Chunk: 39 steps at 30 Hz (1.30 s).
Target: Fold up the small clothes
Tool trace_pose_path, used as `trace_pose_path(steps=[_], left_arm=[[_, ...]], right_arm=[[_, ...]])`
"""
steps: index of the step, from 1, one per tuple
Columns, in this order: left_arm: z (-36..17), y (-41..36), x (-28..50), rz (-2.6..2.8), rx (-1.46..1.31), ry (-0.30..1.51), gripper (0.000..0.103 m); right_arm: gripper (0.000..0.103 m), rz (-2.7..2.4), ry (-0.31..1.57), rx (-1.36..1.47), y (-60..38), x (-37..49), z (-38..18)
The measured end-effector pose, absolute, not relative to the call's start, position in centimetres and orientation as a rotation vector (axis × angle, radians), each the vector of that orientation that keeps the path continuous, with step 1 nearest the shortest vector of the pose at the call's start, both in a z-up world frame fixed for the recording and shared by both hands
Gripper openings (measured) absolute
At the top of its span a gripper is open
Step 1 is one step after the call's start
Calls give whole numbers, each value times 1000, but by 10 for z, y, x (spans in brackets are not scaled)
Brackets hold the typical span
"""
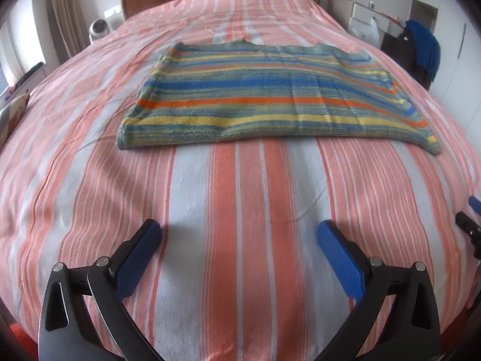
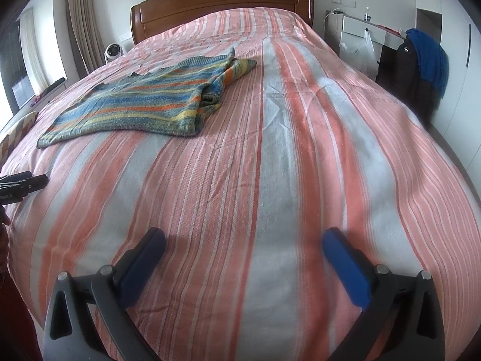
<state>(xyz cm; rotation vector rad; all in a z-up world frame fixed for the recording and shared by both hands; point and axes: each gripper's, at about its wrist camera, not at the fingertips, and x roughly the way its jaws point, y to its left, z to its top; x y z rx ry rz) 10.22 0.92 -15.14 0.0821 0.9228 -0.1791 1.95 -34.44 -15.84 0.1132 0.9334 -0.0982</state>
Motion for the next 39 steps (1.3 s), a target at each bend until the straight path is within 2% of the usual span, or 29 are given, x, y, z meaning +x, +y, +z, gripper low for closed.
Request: trace_pose_path(steps=[28,32,34,39], left_arm=[[-153,7,97,-176,97,886,102],[-140,4,91,-171,126,917,101],[-127,-9,78,-214,187,869,101],[-106,-85,61,-412,387,748,101]], right_arm=[[103,-99,932,97,-342,19,-160],[103,-96,959,106,-343,22,-157],[103,-79,990,118,-346,22,-147],[103,-78,782,181,-371,-9,-105]])
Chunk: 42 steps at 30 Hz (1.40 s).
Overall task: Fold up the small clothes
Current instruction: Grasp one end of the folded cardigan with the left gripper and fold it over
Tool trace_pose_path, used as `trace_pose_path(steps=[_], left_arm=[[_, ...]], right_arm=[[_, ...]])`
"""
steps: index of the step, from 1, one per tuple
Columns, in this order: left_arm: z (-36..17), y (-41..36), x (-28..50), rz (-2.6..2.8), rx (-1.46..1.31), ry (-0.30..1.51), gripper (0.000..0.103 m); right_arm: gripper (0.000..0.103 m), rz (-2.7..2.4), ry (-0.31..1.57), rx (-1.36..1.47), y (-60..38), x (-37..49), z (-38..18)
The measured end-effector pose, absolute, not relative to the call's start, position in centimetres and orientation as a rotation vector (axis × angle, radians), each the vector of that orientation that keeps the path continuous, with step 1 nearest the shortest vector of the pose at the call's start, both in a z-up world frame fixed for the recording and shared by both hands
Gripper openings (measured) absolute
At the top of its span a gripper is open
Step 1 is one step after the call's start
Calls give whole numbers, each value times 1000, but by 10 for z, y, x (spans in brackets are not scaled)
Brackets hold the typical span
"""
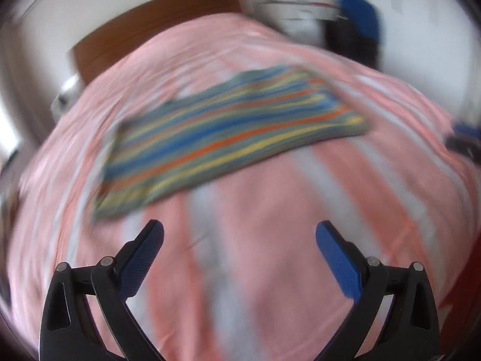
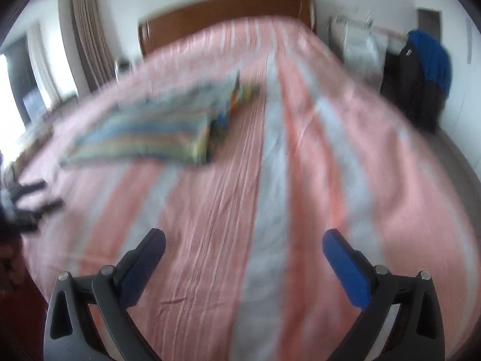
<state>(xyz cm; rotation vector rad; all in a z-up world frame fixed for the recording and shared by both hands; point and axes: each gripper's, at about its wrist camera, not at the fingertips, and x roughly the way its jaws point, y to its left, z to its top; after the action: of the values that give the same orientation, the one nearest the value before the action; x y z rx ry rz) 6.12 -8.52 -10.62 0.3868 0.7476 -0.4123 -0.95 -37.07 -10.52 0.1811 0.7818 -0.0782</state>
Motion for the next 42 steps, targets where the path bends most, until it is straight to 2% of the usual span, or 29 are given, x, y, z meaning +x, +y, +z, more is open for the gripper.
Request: trace_pose_path(steps=[6,8,9,10,11,12,16,18,23,24,27,35,38,42], left_arm=[[-125,-213,94,-546,633,640,100],[-139,-241,112,-535,697,659,87],[-143,-250,123,-513,697,670,86],[-142,-253,134,-501,660,686,70],[-141,-251,144,-491,614,715,28],[-142,-247,151,-471,581,746,7],[-136,-225,150,-518,447,746,8],[-134,-225,146,-531,442,735,8],[-135,-222,145,-554,429,754,8],[-134,-218,146,-562,412,759,8],[-119,-193,144,-576,330,759,8],[-69,-56,160,-485,-43,758,8],[-70,-3,172,-404,-131,777,8],[-95,58,188,-290,-196,848,8]], right_arm=[[103,-104,796,360,-426,-2,-104],[103,-105,810,431,-442,2,-105],[103,-102,818,456,-447,5,-105],[102,-94,829,478,-454,10,-104],[101,-85,836,486,-457,14,-101],[99,-63,849,492,-461,22,-99],[94,56,887,565,-469,75,-95],[92,155,931,634,-469,130,-105],[83,289,1106,806,-449,264,-166],[76,298,1126,844,-445,282,-176],[9,233,1140,789,-433,313,-181],[9,396,1050,621,-345,337,-91],[9,475,1043,550,-279,358,-69],[9,543,1066,474,-188,388,-74]])
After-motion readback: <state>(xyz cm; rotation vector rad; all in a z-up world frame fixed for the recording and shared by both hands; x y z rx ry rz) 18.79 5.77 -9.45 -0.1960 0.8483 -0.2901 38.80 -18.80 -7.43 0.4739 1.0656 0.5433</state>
